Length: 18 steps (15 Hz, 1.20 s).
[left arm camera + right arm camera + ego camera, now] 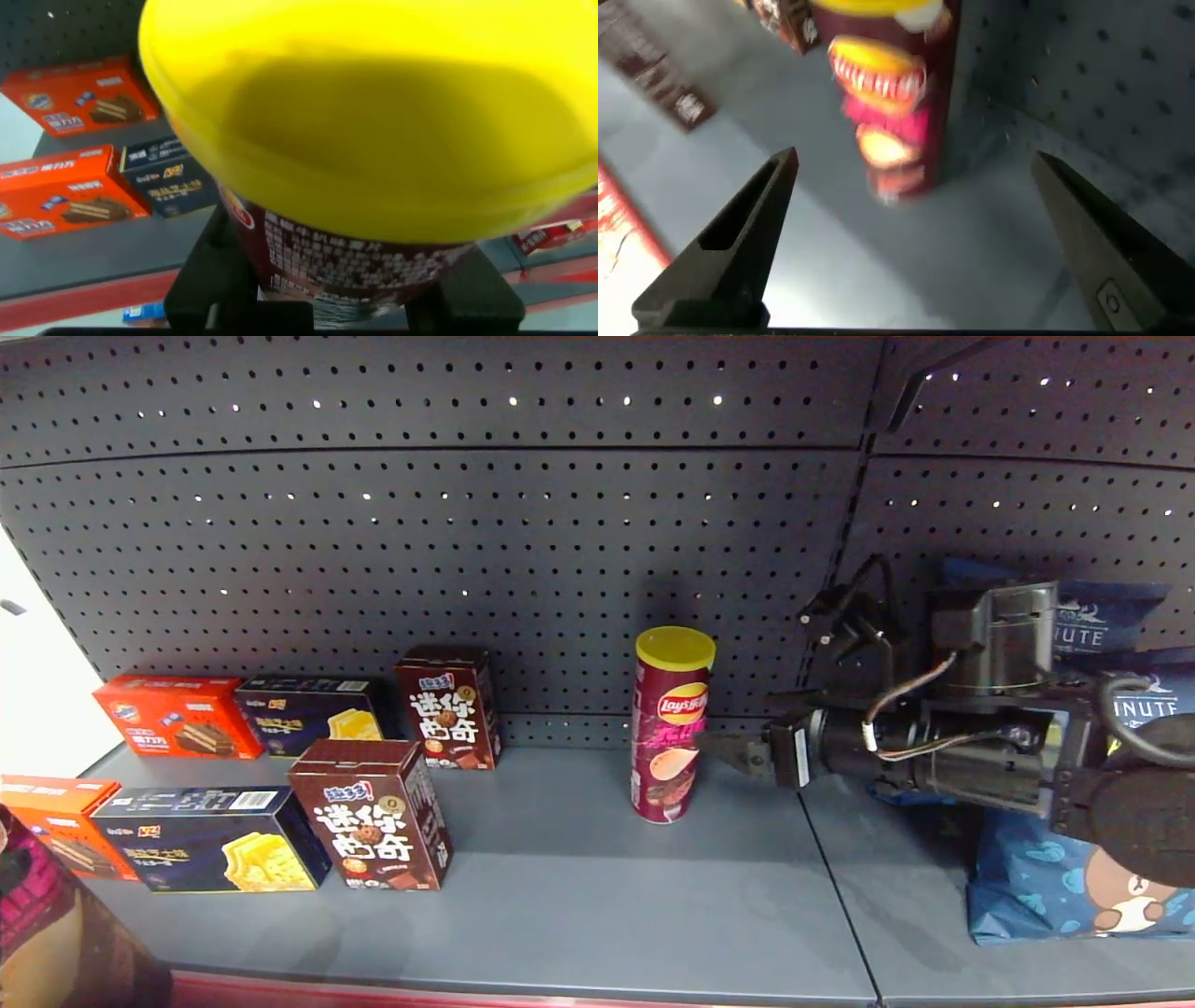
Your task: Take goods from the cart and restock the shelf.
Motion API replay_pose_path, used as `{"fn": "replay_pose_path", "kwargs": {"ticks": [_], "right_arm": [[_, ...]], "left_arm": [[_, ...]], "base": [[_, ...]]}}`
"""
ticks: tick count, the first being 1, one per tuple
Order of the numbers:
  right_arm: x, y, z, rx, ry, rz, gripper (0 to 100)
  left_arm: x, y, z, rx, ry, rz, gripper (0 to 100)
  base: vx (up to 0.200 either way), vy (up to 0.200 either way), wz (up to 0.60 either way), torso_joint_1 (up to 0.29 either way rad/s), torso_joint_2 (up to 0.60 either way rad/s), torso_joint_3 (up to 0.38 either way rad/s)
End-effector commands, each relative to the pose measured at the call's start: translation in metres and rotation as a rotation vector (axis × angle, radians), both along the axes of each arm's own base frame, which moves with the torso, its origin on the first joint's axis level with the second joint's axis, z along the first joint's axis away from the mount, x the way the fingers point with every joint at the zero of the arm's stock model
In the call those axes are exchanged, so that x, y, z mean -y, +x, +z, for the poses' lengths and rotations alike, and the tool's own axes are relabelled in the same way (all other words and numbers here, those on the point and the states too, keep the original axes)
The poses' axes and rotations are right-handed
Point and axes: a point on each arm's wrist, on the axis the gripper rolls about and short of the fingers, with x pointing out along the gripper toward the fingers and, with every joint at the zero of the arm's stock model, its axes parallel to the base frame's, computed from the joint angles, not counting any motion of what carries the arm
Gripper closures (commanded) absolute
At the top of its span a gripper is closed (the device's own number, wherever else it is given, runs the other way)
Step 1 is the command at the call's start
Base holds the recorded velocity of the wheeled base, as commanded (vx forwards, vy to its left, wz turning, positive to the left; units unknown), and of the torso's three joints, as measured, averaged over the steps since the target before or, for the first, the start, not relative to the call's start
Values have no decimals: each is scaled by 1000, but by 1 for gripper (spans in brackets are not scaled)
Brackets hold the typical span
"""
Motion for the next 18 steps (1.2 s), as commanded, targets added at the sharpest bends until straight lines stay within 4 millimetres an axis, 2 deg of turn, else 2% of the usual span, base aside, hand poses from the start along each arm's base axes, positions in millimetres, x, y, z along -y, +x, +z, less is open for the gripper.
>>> {"fn": "replay_pose_path", "kwargs": {"ticks": [1, 5, 8, 12, 18], "right_arm": [[-16, 18, -29, -45, -29, 13, 0], [-29, 41, -34, -20, -9, 13, 0], [-39, 56, -38, -15, -2, 13, 0], [-48, 69, -54, 0, 25, 51, 0], [-54, 78, -68, -6, 18, 48, 0]], "left_arm": [[0, -1, -3, -17, 3, -2, 100], [-2, -18, -13, 15, -2, -3, 100], [-4, -29, -30, 16, -5, -3, 100], [-4, -32, -34, 21, -26, -6, 100], [-5, -34, -35, 26, -27, -3, 100]], "base": [[0, 0, 0, 0, 0, 0], [0, 0, 0, 0, 0, 0], [0, 0, 0, 0, 0, 0], [0, 0, 0, 0, 0, 0], [0, 0, 0, 0, 0, 0]]}}
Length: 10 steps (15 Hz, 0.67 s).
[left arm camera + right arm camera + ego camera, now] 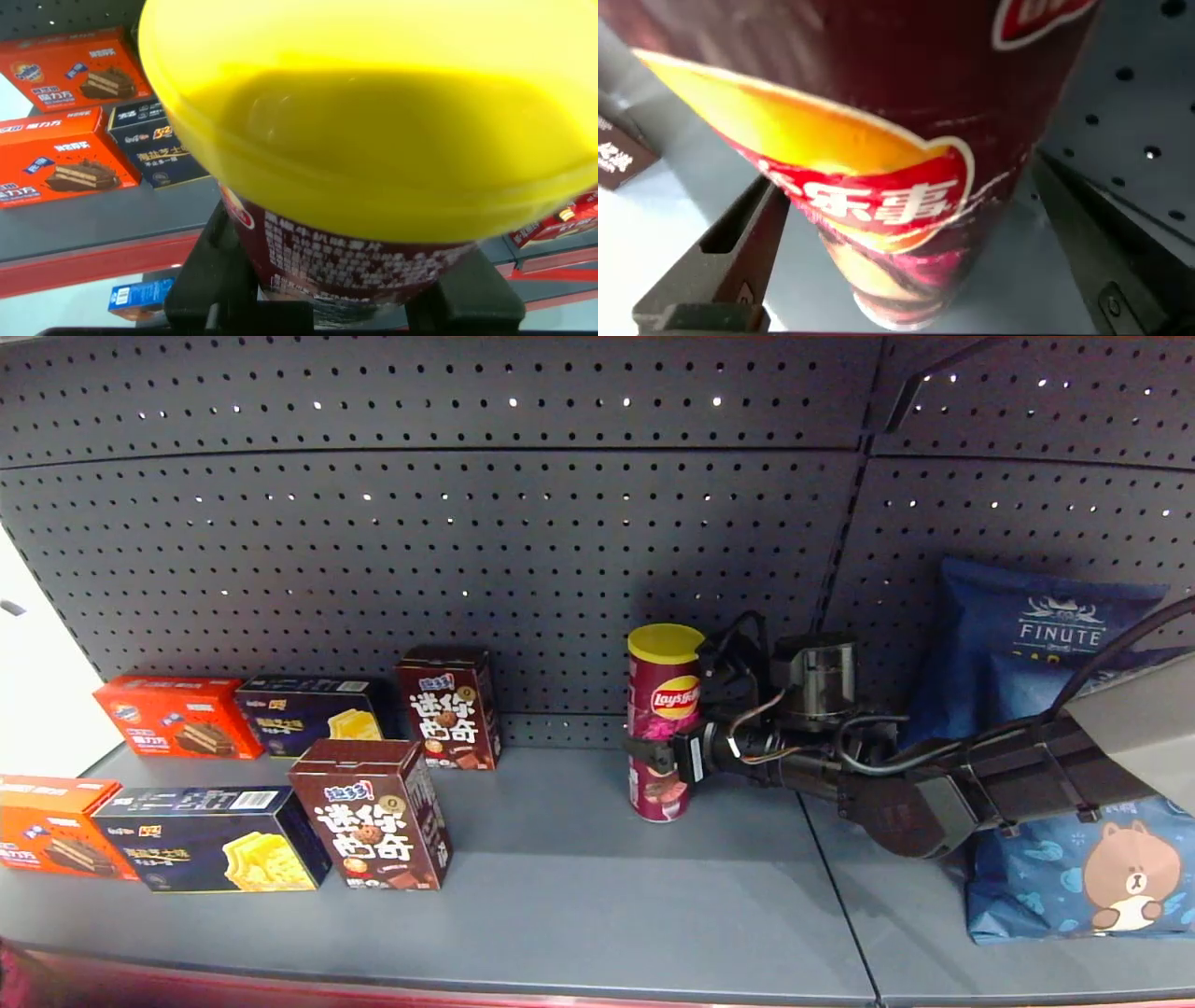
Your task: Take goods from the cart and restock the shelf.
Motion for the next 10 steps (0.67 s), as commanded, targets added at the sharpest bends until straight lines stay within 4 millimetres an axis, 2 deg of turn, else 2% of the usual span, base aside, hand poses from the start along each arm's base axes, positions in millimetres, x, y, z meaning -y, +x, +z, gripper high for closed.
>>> {"fn": "replay_pose_path", "kwargs": {"ticks": [1, 8, 9, 10], "right_arm": [[-3, 3, -9, -11, -5, 5, 0], [-14, 2, -15, -25, 26, 16, 0], [-14, 2, -15, -21, 29, 17, 100], [-14, 3, -13, -6, 39, 16, 100]], "left_arm": [[0, -1, -1, 2, 0, 1, 100], [0, -1, -1, 1, 0, 4, 100], [0, -1, -1, 1, 0, 2, 100], [0, -1, -1, 2, 0, 2, 100]], "base": [[0, 0, 0, 0, 0, 0], [0, 0, 0, 0, 0, 0], [0, 0, 0, 0, 0, 0], [0, 0, 0, 0, 0, 0]]}}
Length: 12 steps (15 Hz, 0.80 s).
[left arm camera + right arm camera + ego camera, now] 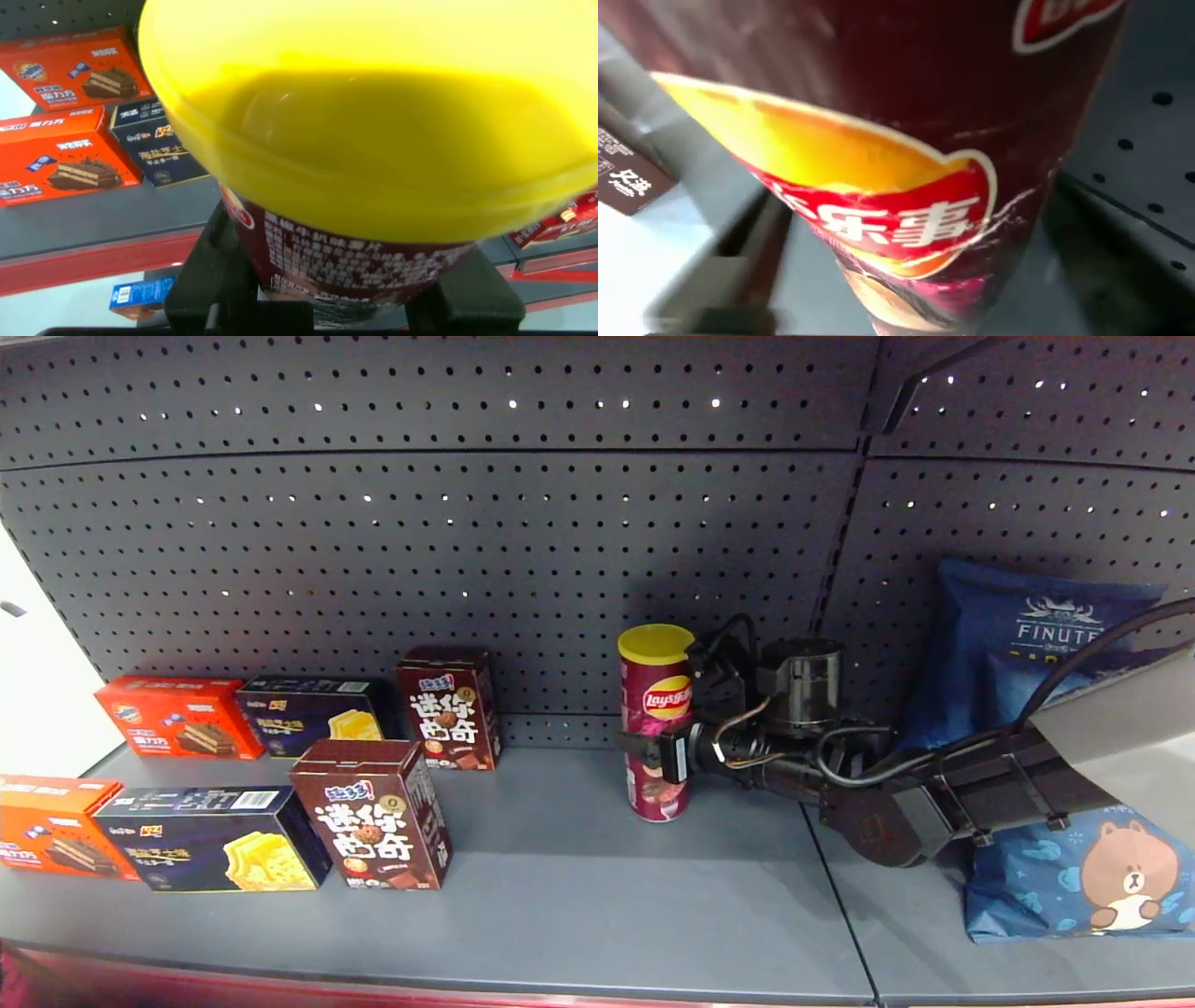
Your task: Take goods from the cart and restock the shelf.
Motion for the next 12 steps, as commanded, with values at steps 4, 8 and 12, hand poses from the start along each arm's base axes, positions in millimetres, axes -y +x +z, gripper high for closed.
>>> {"fn": "replay_pose_path", "kwargs": {"ticks": [4, 8, 12], "right_arm": [[2, -3, 5, 7, 3, -2, 100], [7, -18, 17, 16, 9, 6, 100], [20, -40, 37, 40, 26, 12, 100]], "left_arm": [[0, 0, 0, -1, 1, -1, 100], [0, 0, 0, 0, 1, 0, 100], [0, -1, 1, 8, 2, 3, 100]], "base": [[0, 0, 0, 0, 0, 0], [0, 0, 0, 0, 0, 0], [0, 0, 0, 0, 0, 0]]}}
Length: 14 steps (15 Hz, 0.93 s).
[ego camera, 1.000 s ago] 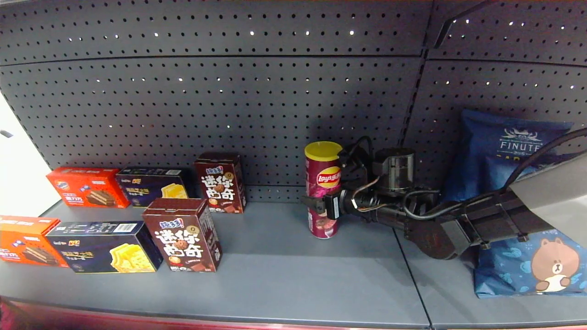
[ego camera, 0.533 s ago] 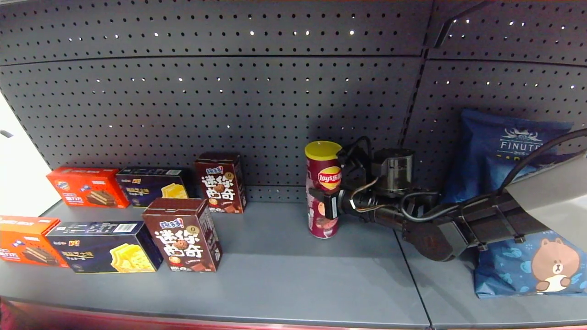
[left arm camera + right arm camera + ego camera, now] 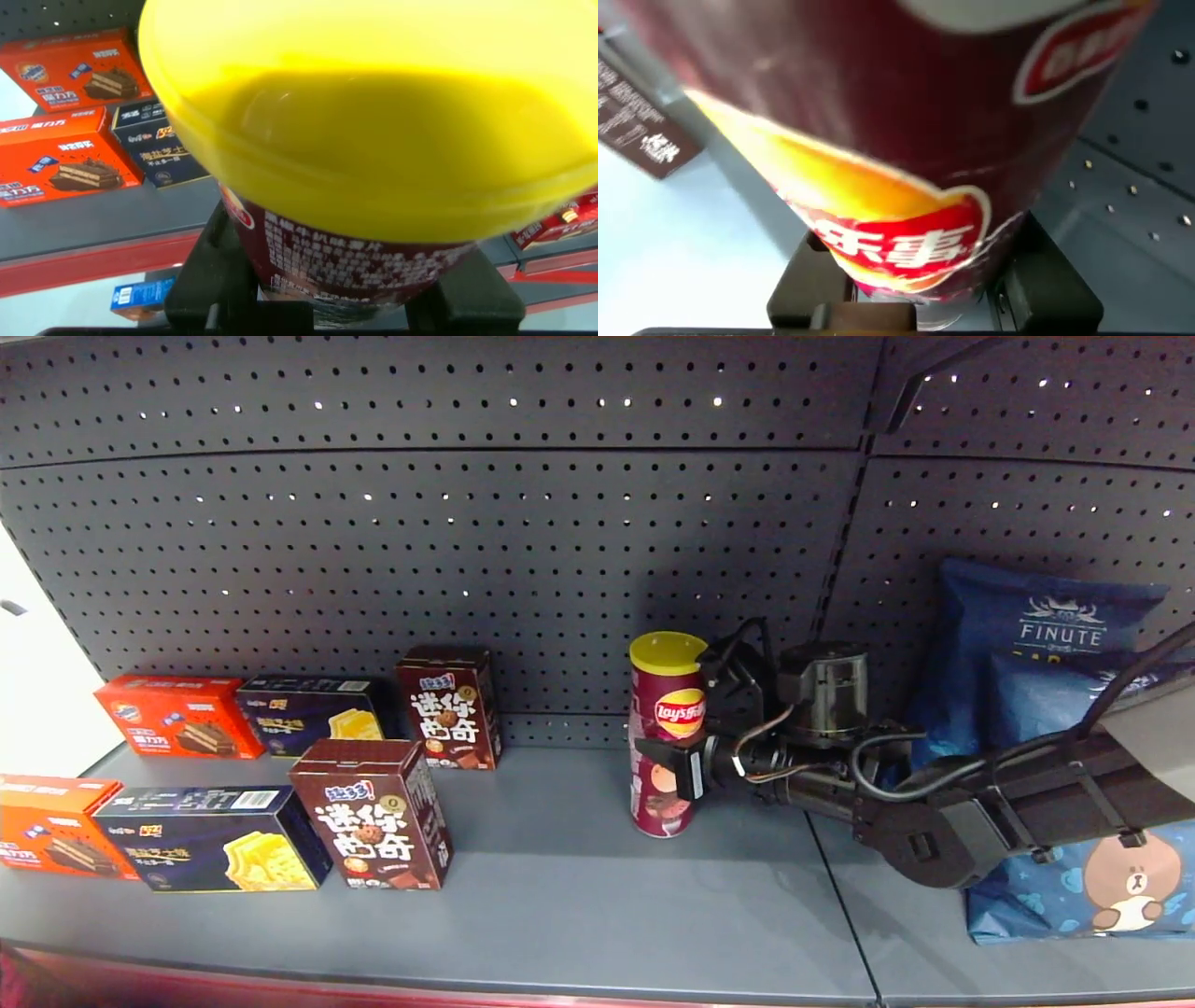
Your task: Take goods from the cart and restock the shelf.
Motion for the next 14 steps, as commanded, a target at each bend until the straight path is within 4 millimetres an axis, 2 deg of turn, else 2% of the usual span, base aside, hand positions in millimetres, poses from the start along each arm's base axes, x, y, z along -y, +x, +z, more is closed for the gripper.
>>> {"fn": "replay_pose_path", "kwargs": {"ticks": [1, 6, 11, 14], "right_arm": [[10, -15, 21, 45, 31, 1, 100], [51, -63, 45, 66, 46, -15, 100], [92, -121, 44, 73, 45, -33, 100], [111, -149, 43, 89, 55, -29, 100]], "left_arm": [[0, -2, 1, 14, 0, 1, 100], [-1, -5, 1, 26, -2, -10, 100], [-1, -8, -10, 15, -4, -8, 100], [-2, -12, -17, 18, -5, -5, 100]], "base": [[0, 0, 0, 0, 0, 0], [0, 0, 0, 0, 0, 0], [0, 0, 0, 0, 0, 0], [0, 0, 0, 0, 0, 0]]}}
